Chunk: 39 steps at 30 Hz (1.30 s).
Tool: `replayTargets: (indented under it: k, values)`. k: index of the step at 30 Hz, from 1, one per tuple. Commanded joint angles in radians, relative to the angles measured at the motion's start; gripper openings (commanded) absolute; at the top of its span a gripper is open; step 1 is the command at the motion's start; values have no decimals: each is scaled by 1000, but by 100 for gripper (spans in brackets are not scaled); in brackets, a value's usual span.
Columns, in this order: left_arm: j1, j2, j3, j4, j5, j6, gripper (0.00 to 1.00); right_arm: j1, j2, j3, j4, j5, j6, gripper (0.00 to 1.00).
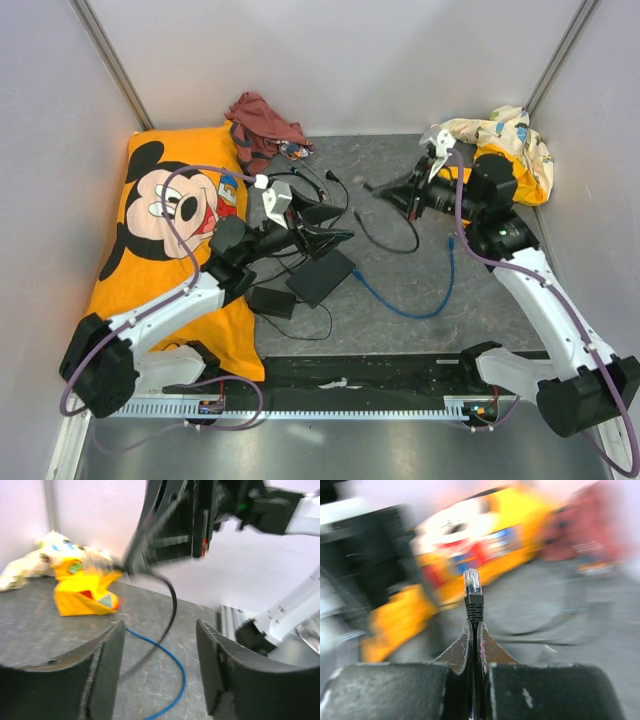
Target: Insert the plug into the switch port
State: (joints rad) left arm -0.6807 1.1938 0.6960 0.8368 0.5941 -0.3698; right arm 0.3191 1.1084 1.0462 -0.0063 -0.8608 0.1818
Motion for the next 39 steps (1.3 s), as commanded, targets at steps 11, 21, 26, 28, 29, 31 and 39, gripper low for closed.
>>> replayTargets:
  k: [11,21,26,28,29,31,39]
  values:
    - [-8,-126,-53,-530,-562,-6,72,294,67,-163,-128,891,-481,0]
    - [-3,5,-98,-616,-582,-23,73,607,134,-548,275,1095,-321,0]
    - [15,147,-24,-680,-527,-14,74,695,117,-565,264,1194,-281,0]
    - [21,209,17,-693,-501,-12,74,698,125,-565,275,1200,-263,0]
    - [29,226,29,-700,-484,-11,75,698,139,-563,275,1203,-221,0]
    - [36,254,60,-719,-471,2,75,715,154,-571,307,1215,-187,0]
    - [82,332,105,-719,-435,48,75,745,203,-687,500,1296,-140,0]
